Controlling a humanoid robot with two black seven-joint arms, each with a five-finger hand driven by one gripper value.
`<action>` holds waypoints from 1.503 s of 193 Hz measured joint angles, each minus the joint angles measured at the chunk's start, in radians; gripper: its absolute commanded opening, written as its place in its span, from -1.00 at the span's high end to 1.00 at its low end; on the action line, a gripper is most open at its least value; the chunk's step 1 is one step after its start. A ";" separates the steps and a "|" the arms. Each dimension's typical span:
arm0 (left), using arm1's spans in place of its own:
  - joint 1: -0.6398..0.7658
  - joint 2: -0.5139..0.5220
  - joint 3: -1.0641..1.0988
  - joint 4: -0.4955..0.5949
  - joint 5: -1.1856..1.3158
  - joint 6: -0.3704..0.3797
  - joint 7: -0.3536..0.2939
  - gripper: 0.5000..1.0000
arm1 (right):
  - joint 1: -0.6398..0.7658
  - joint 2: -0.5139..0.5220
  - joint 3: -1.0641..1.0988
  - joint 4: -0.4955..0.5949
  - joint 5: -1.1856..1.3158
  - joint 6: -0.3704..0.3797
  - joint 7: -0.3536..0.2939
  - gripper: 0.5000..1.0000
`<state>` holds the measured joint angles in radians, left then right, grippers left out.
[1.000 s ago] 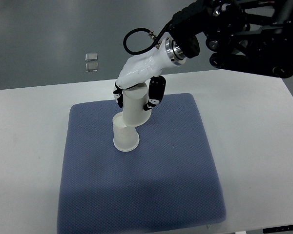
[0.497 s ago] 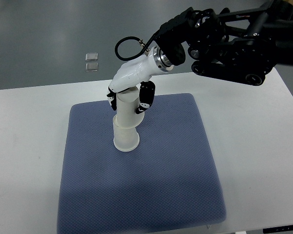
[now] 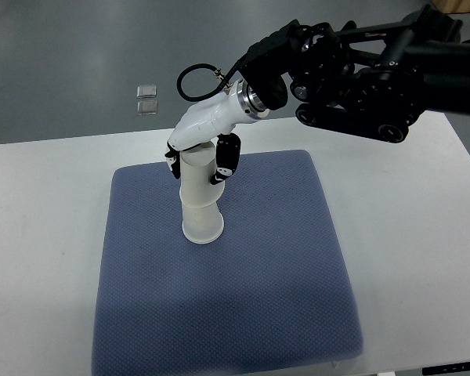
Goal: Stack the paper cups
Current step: 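Open the right hand fingers and release the stacked cup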
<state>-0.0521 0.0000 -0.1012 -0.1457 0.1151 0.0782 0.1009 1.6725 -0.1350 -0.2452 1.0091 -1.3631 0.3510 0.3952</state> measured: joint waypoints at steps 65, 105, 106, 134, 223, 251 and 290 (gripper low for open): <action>0.000 0.000 0.000 0.000 0.000 0.000 0.000 -1.00 | -0.029 0.036 0.000 -0.033 0.000 -0.004 -0.001 0.17; 0.000 0.000 0.000 0.000 0.000 0.000 0.000 -1.00 | -0.042 0.044 0.000 -0.052 -0.002 -0.007 -0.001 0.11; 0.000 0.000 0.000 0.000 0.000 0.000 0.000 -1.00 | -0.042 0.044 0.000 -0.052 -0.002 -0.007 -0.001 0.11; 0.000 0.000 0.000 0.000 0.000 0.000 0.000 -1.00 | -0.048 0.046 0.000 -0.053 -0.002 -0.009 -0.003 -0.22; 0.000 0.000 0.000 0.000 0.000 0.000 0.000 -1.00 | -0.052 0.043 0.000 -0.054 -0.002 -0.009 -0.009 -0.46; 0.000 0.000 0.000 0.000 0.000 0.000 0.000 -1.00 | -0.053 0.039 0.000 -0.054 -0.002 -0.009 -0.009 -0.58; 0.000 0.000 0.000 0.000 0.000 0.000 0.000 -1.00 | -0.050 0.023 0.014 -0.071 -0.001 -0.009 -0.009 -0.63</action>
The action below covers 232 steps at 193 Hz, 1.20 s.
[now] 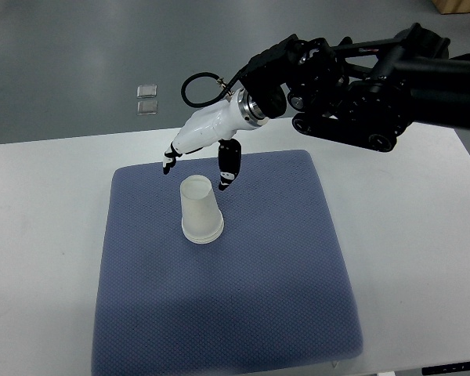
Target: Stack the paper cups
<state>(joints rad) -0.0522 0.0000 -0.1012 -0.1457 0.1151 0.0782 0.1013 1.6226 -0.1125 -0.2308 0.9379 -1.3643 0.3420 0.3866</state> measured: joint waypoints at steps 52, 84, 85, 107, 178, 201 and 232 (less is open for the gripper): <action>0.000 0.000 0.000 0.000 0.000 0.000 0.000 -1.00 | -0.062 -0.028 0.196 -0.179 0.089 0.019 0.001 -0.64; 0.000 0.000 0.000 0.000 0.000 0.000 0.000 -1.00 | -0.121 -0.035 0.259 -0.286 0.321 0.018 -0.001 -0.64; 0.000 0.000 0.000 0.000 0.000 0.000 0.000 -1.00 | -0.123 -0.035 0.259 -0.289 0.329 0.018 -0.001 -0.64; 0.000 0.000 0.000 0.000 0.000 0.000 0.000 -1.00 | -0.161 -0.036 0.264 -0.352 0.500 0.014 -0.002 -0.64; 0.000 0.000 0.000 0.000 0.000 0.000 0.000 -1.00 | -0.294 -0.021 0.265 -0.471 1.030 -0.047 -0.013 -0.64; 0.000 0.000 0.000 0.000 0.000 0.000 0.000 -1.00 | -0.323 -0.022 0.264 -0.473 1.196 -0.116 -0.037 -0.64; 0.000 0.000 0.000 0.000 0.000 0.000 0.000 -1.00 | -0.365 -0.019 0.262 -0.473 1.427 -0.171 -0.052 -0.64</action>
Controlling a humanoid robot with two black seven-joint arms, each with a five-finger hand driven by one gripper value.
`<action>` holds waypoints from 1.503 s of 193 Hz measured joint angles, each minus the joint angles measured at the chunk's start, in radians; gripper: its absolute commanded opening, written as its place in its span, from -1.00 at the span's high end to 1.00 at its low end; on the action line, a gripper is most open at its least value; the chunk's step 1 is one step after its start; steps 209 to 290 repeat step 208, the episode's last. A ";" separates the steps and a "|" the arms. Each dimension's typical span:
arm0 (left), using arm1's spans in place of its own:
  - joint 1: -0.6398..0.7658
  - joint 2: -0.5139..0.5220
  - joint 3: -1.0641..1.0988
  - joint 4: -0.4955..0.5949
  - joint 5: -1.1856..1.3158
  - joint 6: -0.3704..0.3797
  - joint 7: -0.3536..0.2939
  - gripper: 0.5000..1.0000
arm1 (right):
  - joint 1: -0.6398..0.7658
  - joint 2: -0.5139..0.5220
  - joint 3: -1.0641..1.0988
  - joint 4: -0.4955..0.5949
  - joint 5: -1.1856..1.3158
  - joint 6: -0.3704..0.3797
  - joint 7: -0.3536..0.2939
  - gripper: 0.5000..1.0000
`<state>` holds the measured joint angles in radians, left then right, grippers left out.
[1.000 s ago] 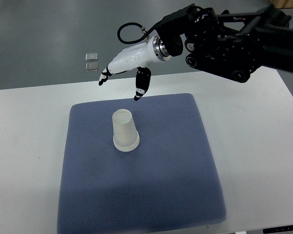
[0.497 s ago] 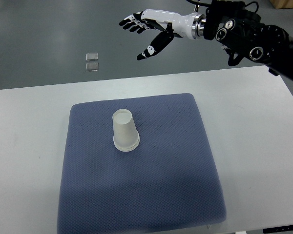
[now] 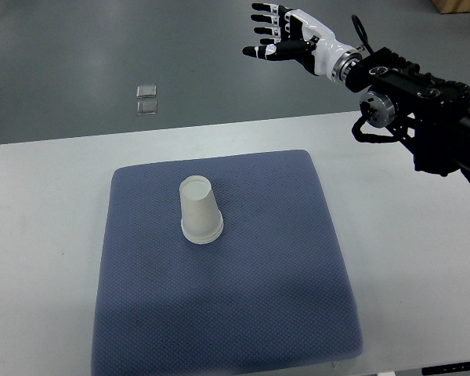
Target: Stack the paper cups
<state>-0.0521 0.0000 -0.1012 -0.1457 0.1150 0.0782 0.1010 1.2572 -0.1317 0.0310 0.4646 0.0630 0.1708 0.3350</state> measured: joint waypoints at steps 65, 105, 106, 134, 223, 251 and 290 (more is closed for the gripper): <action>0.000 0.000 0.000 0.000 0.000 0.000 0.000 -1.00 | -0.122 0.014 0.000 0.005 0.249 -0.002 -0.059 -0.65; 0.000 0.000 0.000 0.000 0.000 0.000 0.000 -1.00 | -0.149 0.032 0.002 0.006 0.235 0.011 -0.014 -0.65; 0.000 0.000 0.000 0.000 0.000 0.000 0.000 -1.00 | -0.149 0.032 0.002 0.006 0.234 0.011 -0.012 -0.65; 0.000 0.000 0.000 0.000 0.000 0.000 0.000 -1.00 | -0.149 0.033 0.002 0.004 0.203 -0.001 0.027 -0.65; 0.000 0.000 0.000 0.000 0.000 0.000 0.000 -1.00 | -0.163 0.033 0.004 0.003 0.160 -0.036 0.040 -0.65; 0.000 0.000 0.000 0.000 0.000 0.000 0.000 -1.00 | -0.163 0.033 0.004 0.003 0.160 -0.036 0.040 -0.65; 0.000 0.000 0.000 0.000 0.000 0.000 0.000 -1.00 | -0.163 0.033 0.004 0.003 0.160 -0.036 0.040 -0.65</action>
